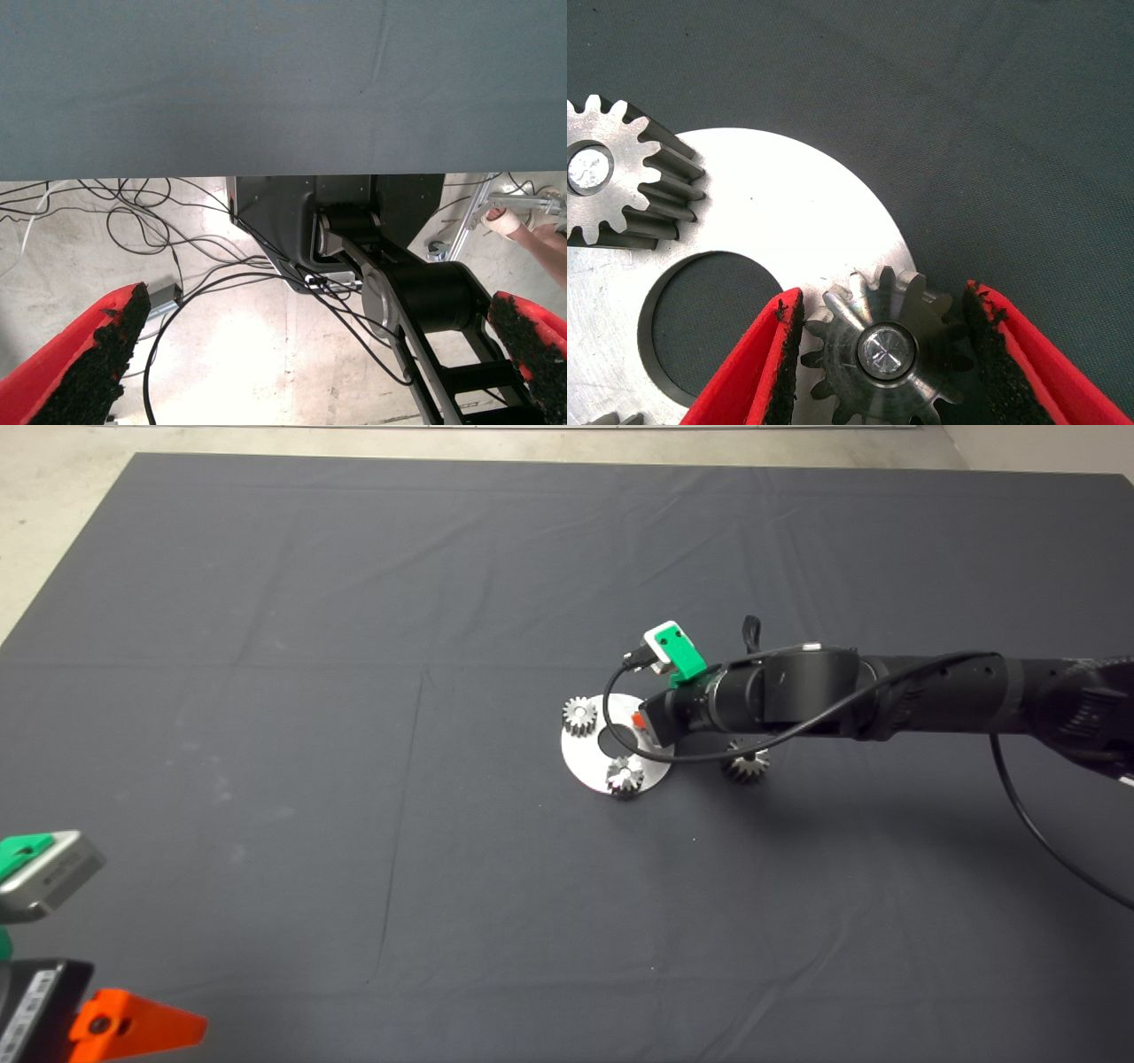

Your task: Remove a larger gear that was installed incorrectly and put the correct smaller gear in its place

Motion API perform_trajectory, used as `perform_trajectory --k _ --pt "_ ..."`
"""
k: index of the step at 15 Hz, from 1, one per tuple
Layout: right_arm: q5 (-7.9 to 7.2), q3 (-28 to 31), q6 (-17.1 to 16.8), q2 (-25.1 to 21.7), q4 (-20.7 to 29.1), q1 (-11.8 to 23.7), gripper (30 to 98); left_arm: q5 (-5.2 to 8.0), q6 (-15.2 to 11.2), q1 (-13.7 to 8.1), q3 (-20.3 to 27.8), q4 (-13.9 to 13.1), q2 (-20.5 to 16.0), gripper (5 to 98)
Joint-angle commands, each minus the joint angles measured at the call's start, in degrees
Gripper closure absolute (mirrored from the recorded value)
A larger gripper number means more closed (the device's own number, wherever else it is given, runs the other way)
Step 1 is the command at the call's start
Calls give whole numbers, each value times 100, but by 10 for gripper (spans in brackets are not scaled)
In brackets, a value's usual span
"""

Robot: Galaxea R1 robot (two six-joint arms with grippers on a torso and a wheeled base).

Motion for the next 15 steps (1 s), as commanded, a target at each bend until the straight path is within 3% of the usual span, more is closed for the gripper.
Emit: perform_trajectory --k 1,4,8,11,13,15 --pt "10 114 61 -68 -102 153 807 22 -12 7 85 -76 -11 55" --pt "2 874 139 -558 62 459 753 22 -12 7 85 -76 -46 55" --pt "-42 2119 193 -1522 1235 901 703 22 -12 7 85 -76 -46 55" --pt "-42 2694 288 -2207 2862 1319 658 -4 -4 7 85 -76 -35 55" --pt "-51 2934 411 -2546 3690 1584 627 -4 14 7 94 -67 33 55" --pt "-265 3201 675 -2652 4562 1629 602 5 40 3 85 -76 68 55"
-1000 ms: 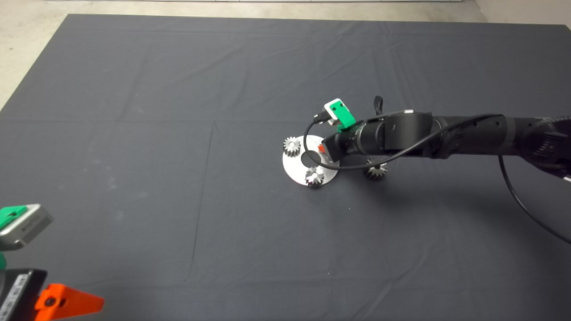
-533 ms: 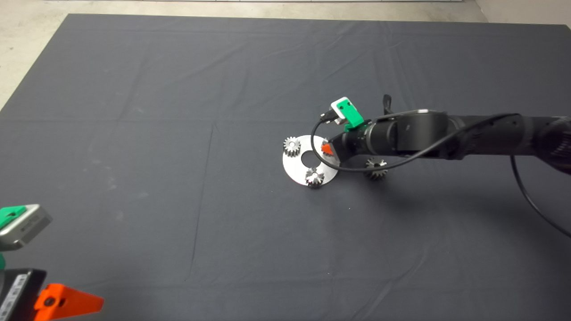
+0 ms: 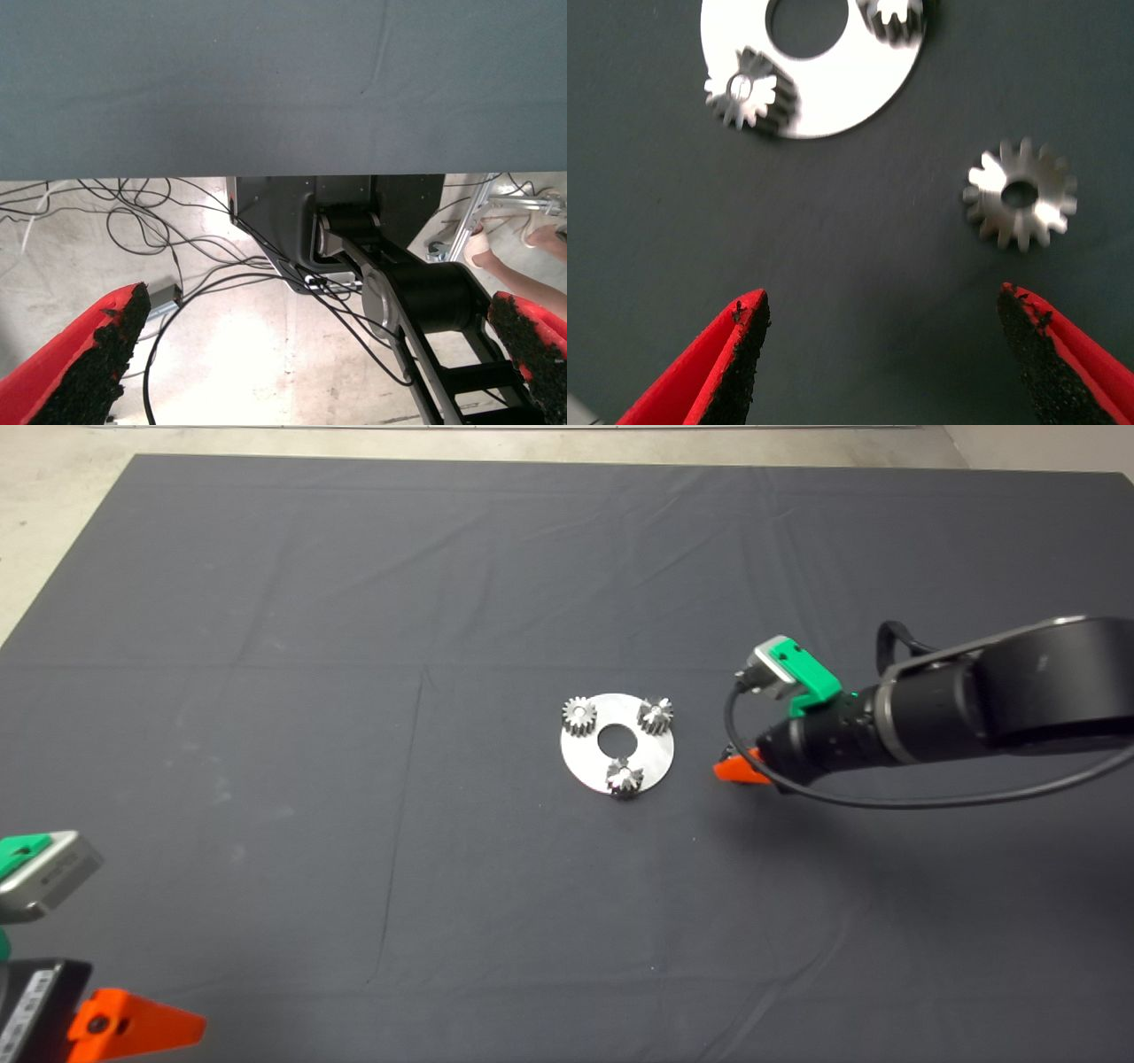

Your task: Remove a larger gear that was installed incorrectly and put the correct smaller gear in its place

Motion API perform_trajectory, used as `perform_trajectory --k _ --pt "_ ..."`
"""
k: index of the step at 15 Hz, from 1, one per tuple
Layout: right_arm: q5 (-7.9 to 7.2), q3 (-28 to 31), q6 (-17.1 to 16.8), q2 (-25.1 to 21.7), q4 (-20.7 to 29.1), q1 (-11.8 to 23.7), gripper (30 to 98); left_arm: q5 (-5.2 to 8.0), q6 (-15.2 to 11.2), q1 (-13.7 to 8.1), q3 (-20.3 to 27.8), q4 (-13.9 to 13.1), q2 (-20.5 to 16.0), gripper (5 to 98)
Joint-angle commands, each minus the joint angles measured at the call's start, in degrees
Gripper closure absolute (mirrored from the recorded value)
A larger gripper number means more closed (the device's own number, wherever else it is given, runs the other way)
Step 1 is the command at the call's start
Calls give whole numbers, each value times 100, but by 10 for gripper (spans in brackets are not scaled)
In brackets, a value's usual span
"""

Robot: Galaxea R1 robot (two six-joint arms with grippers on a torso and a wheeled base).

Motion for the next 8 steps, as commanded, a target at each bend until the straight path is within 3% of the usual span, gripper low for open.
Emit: perform_trajectory --k 1,3,4,5,6,7,8 --pt "-410 1105 642 -559 1883 536 602 -12 57 -2 103 -75 70 55" --pt "-1052 1587 1239 -549 1915 542 556 -3 73 -2 59 -84 158 55" --pt "-1255 1754 1317 -541 1964 542 556 -11 81 -2 70 -76 237 55" --pt "-1386 1815 1370 -540 2232 542 531 -2 116 -2 59 -77 427 55" --pt "-1387 1815 1428 -541 2644 546 512 15 160 -2 6 -85 551 55" --pt "-1387 1832 1700 -543 2940 568 512 15 160 -2 -20 -85 578 55" --pt "-1404 1876 1906 -567 3009 621 508 -3 178 -2 -3 -85 605 55"
